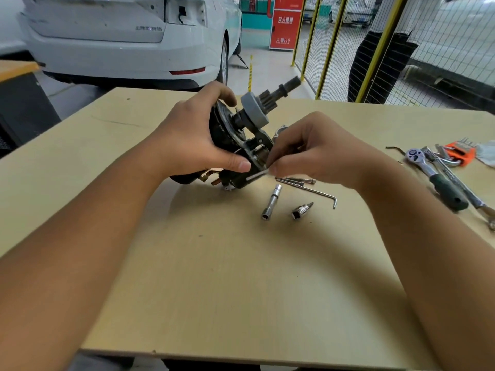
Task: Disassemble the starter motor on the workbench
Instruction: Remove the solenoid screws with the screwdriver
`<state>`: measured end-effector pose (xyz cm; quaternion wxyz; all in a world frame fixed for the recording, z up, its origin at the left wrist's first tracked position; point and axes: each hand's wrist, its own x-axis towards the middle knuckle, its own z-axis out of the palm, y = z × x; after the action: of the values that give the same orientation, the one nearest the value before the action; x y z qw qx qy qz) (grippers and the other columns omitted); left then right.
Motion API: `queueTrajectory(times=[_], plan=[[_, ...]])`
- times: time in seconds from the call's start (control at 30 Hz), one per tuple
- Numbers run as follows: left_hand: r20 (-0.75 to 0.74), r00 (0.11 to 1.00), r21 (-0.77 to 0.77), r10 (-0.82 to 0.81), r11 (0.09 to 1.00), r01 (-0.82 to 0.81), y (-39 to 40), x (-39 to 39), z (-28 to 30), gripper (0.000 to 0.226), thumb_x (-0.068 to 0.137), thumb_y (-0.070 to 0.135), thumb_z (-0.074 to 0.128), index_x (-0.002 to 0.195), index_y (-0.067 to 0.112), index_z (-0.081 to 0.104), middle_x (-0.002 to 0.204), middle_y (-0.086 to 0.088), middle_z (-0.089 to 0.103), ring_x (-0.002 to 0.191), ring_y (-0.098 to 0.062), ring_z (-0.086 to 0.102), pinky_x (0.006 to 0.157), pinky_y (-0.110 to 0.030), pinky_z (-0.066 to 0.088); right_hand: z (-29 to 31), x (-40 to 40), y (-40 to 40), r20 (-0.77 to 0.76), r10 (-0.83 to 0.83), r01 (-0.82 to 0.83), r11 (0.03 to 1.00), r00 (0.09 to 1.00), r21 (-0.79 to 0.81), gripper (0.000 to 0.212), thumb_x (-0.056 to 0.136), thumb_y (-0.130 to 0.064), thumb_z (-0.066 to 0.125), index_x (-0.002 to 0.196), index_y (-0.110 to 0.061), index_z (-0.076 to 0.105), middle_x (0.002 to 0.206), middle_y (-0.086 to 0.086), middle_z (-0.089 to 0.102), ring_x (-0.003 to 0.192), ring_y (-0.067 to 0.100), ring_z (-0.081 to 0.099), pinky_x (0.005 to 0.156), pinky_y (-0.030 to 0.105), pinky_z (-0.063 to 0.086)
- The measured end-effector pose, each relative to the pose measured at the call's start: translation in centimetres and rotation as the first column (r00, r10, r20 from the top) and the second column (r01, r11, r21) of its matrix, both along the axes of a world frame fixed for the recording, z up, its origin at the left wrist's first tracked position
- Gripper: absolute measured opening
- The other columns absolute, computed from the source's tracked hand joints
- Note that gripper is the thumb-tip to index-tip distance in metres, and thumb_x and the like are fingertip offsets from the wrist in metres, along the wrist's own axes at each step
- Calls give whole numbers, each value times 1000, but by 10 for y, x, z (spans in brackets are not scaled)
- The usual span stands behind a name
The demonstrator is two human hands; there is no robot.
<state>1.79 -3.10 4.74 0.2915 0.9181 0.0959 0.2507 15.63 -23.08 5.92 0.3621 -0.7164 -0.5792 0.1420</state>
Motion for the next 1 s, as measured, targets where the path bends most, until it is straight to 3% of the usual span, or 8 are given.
queueTrajectory(times=[0.07, 0.13, 0.27, 0.4, 0.6, 0.77, 0.9, 1.0], plan=[[7, 1000, -46, 5, 999, -4, 5, -1, -1, 93, 33, 68, 87, 116, 48, 49, 110, 15, 67, 103, -2, 64, 83, -18, 48, 6, 13, -8, -41, -37, 37, 999, 998, -6, 9, 77, -6, 77, 78, -14, 79, 60, -2, 68, 49, 4, 51, 48, 15, 38], [14, 1000, -83, 1, 997, 1, 11, -3, -3, 92, 34, 68, 88, 115, 49, 49, 111, 17, 68, 105, -1, 64, 85, -18, 47, 8, 24, -15, -17, -91, 90, 996, 996, -26, 8, 78, -7, 79, 77, -15, 79, 58, -6, 66, 48, 0, 52, 45, 10, 36], [26, 1000, -107, -10, 994, 12, 16, -3, -5, 90, 35, 66, 89, 115, 48, 51, 111, 17, 69, 106, 0, 65, 88, -19, 47, 0, 31, -15, 76, -153, 160, 983, 985, -93, 9, 75, -17, 86, 78, -21, 79, 67, -1, 71, 55, 4, 58, 50, 18, 44], [36, 999, -112, -18, 993, 22, 18, -2, -6, 91, 36, 65, 91, 116, 47, 51, 113, 14, 70, 108, -4, 66, 96, -28, 51, 3, 48, -28, 210, -196, 246, 937, 958, -246, 13, 72, -28, 88, 77, -30, 77, 70, -7, 74, 62, 5, 68, 60, 27, 54], [28, 999, -115, -24, 993, 27, 18, -2, -6, 93, 37, 63, 91, 119, 43, 52, 114, 14, 70, 109, -5, 66, 100, -32, 52, -6, 63, -34, 346, -230, 375, 814, 910, -443, 14, 77, -35, 84, 72, -27, 73, 65, -11, 72, 55, 4, 66, 53, 24, 49], [39, 999, -117, -34, 992, 38, 19, -2, -6, 94, 37, 63, 92, 120, 42, 53, 112, 15, 70, 107, -3, 66, 98, -30, 51, -5, 61, -29, 458, -269, 453, 817, 847, -357, 17, 72, -36, 86, 69, -27, 71, 68, -9, 68, 67, 9, 62, 55, 26, 43], [61, 997, -137, -51, 989, 59, 20, -1, -7, 91, 36, 61, 94, 116, 47, 53, 109, 16, 72, 105, -2, 68, 98, -30, 52, -3, 50, -24, 486, -136, 413, 745, 863, -524, 20, 71, -45, 83, 67, -28, 72, 64, -10, 68, 67, 12, 64, 55, 26, 47], [72, 995, -131, -69, 988, 78, 21, -1, -7, 91, 38, 61, 95, 117, 48, 53, 108, 19, 72, 105, -2, 68, 97, -30, 52, -7, 46, -18, 553, -52, 431, 689, 832, -583, 23, 80, -40, 74, 72, -18, 73, 70, 1, 69, 64, 18, 62, 57, 28, 47]])
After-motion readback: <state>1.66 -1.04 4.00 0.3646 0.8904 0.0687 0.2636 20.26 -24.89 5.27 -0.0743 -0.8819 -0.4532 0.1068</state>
